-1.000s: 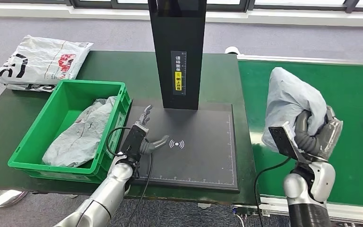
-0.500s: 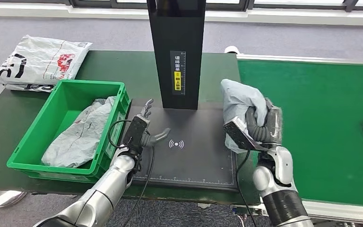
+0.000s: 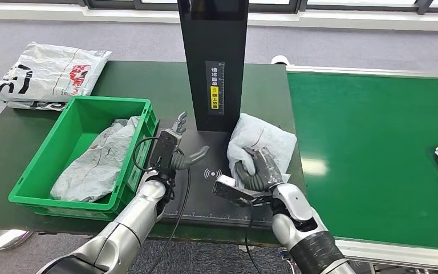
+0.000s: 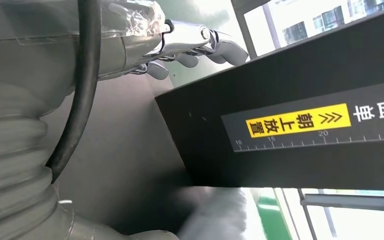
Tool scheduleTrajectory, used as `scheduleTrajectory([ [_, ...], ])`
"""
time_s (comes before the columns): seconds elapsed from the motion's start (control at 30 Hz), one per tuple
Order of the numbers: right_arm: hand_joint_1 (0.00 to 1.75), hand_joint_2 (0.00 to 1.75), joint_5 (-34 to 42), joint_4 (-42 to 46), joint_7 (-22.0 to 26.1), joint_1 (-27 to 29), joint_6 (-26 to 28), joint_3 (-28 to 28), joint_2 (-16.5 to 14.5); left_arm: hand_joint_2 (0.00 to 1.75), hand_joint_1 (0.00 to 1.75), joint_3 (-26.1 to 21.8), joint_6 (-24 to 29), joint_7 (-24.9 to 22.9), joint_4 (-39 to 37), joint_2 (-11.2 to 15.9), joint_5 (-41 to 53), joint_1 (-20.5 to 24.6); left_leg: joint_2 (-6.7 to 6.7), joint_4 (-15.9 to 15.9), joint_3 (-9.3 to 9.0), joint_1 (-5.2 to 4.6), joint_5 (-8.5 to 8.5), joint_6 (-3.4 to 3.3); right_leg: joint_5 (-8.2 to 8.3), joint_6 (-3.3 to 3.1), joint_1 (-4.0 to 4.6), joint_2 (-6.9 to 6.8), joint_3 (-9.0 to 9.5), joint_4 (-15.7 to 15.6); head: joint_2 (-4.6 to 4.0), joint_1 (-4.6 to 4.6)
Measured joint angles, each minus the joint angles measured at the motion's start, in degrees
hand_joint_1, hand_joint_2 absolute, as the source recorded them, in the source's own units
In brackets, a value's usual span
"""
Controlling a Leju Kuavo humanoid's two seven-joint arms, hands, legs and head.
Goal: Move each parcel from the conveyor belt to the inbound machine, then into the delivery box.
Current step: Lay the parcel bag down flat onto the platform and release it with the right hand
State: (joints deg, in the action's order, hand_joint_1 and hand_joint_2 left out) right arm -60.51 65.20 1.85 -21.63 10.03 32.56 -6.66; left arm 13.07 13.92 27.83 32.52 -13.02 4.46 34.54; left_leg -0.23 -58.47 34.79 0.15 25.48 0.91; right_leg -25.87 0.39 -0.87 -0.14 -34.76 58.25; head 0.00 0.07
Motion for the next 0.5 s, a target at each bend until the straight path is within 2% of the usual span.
scheduleTrajectory([
  [0.13, 1.75, 1.75, -0.1, 0.0, 0.1, 0.3, -0.6, 2.1, 0.4, 1.75, 0.00, 0.0, -0.1, -0.1, 0.0, -0.3, 0.0, 0.3, 0.01, 0.0, 0.00, 0.00, 0.01, 0.00, 0.00, 0.00, 0.00, 0.01, 0.00, 0.0, 0.00, 0.00],
  [0.17, 1.69, 1.75, -0.1, 0.0, 0.2, 0.3, -0.8, 2.5, 0.5, 1.75, 0.00, 0.0, -0.2, -0.2, 0.0, -0.3, 0.0, 0.4, 0.01, 0.0, -0.01, 0.00, 0.01, 0.00, 0.00, 0.00, 0.00, 0.01, 0.00, 0.0, 0.00, 0.00],
  [0.3, 0.06, 1.75, -0.8, 0.3, 1.0, 0.5, -2.5, 3.7, 0.6, 1.75, 0.00, 0.0, -1.0, -0.9, 0.0, -0.6, 0.0, 0.9, 0.01, 0.0, -0.02, 0.00, 0.00, 0.01, 0.01, -0.01, 0.00, 0.02, 0.00, 0.0, 0.00, 0.00],
  [0.33, 0.00, 1.75, -1.2, 0.6, 0.9, 0.6, -2.6, 4.0, 0.6, 1.75, 0.00, 0.0, -1.1, -1.0, 0.0, -0.8, -0.1, 1.1, 0.01, 0.0, -0.02, 0.00, -0.01, 0.01, 0.02, -0.01, 0.01, 0.02, 0.00, 0.0, 0.00, 0.00],
  [0.5, 0.00, 1.75, -3.4, 3.9, -1.3, 0.8, -0.4, 4.5, 0.4, 1.75, 0.00, 0.0, -1.1, -0.9, -0.1, -1.5, -0.6, 2.2, 0.01, 0.0, -0.01, 0.00, -0.01, 0.01, 0.01, -0.01, 0.00, 0.02, -0.01, 0.0, 0.00, 0.00],
])
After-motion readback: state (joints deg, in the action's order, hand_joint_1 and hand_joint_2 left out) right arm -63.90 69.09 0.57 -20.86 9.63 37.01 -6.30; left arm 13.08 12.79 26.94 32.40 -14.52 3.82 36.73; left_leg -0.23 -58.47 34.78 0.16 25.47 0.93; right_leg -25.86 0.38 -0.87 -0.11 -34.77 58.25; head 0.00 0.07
